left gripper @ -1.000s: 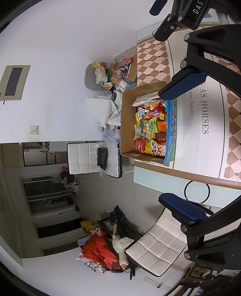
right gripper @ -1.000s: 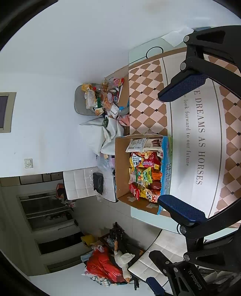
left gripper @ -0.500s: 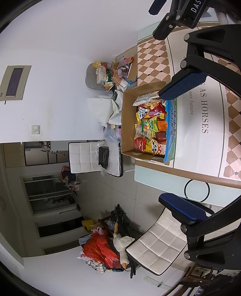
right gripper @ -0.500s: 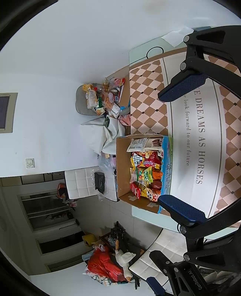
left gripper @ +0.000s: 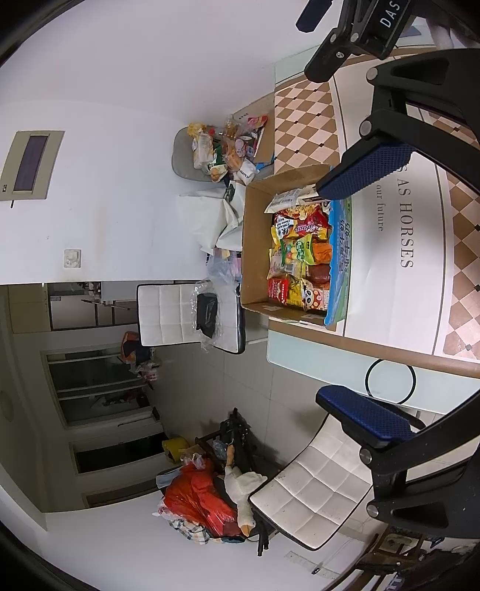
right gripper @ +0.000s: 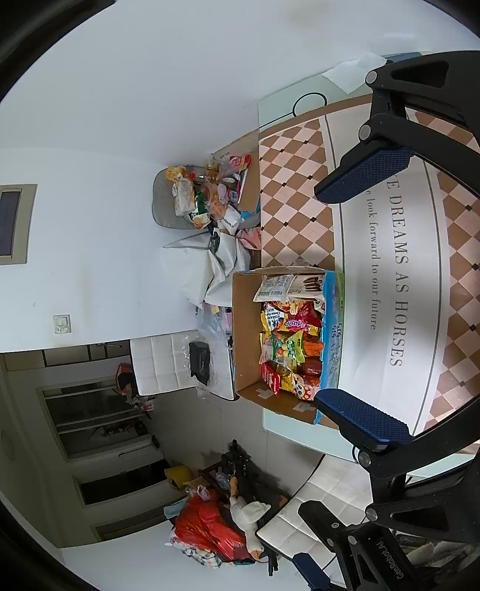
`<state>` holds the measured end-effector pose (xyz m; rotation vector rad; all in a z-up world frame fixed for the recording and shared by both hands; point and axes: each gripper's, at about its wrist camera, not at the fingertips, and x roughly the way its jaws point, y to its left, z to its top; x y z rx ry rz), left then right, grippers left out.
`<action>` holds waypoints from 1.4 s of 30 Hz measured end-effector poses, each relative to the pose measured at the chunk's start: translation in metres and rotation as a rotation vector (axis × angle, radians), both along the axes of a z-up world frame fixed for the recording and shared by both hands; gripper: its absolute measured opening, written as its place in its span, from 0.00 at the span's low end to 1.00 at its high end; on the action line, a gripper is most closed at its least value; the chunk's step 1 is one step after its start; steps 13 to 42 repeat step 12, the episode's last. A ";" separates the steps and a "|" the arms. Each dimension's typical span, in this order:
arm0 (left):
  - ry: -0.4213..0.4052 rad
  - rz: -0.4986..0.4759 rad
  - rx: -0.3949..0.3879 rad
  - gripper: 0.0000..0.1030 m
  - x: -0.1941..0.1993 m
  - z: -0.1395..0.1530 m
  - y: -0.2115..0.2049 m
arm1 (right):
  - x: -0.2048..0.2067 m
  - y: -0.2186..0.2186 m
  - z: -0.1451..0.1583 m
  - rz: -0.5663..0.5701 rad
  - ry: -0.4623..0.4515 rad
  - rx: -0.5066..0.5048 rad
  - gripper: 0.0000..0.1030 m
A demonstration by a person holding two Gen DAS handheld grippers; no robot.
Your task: Organize snacks
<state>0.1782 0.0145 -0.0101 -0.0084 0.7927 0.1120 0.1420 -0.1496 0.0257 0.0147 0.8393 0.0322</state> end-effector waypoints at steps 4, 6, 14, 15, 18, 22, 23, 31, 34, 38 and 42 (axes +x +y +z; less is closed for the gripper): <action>-0.004 0.000 0.002 1.00 0.000 0.002 -0.001 | 0.000 0.000 0.000 0.000 -0.002 0.000 0.99; -0.007 0.001 0.007 1.00 -0.001 0.002 -0.002 | 0.000 0.001 0.000 0.001 -0.002 0.003 0.99; -0.013 -0.001 0.009 1.00 -0.001 0.002 -0.003 | -0.001 0.000 -0.001 -0.001 -0.002 0.001 0.99; -0.013 -0.001 0.009 1.00 -0.001 0.002 -0.003 | -0.001 0.000 -0.001 -0.001 -0.002 0.001 0.99; -0.013 -0.001 0.009 1.00 -0.001 0.002 -0.003 | -0.001 0.000 -0.001 -0.001 -0.002 0.001 0.99; -0.013 -0.001 0.009 1.00 -0.001 0.002 -0.003 | -0.001 0.000 -0.001 -0.001 -0.002 0.001 0.99; -0.013 -0.001 0.009 1.00 -0.001 0.002 -0.003 | -0.001 0.000 -0.001 -0.001 -0.002 0.001 0.99; -0.013 -0.001 0.009 1.00 -0.001 0.002 -0.003 | -0.001 0.000 -0.001 -0.001 -0.002 0.001 0.99; -0.013 -0.001 0.009 1.00 -0.001 0.002 -0.003 | -0.001 0.000 -0.001 -0.001 -0.002 0.001 0.99; -0.013 -0.001 0.009 1.00 -0.001 0.002 -0.003 | -0.001 0.000 -0.001 -0.001 -0.002 0.001 0.99; -0.013 -0.001 0.009 1.00 -0.001 0.002 -0.003 | -0.001 0.000 -0.001 -0.001 -0.002 0.001 0.99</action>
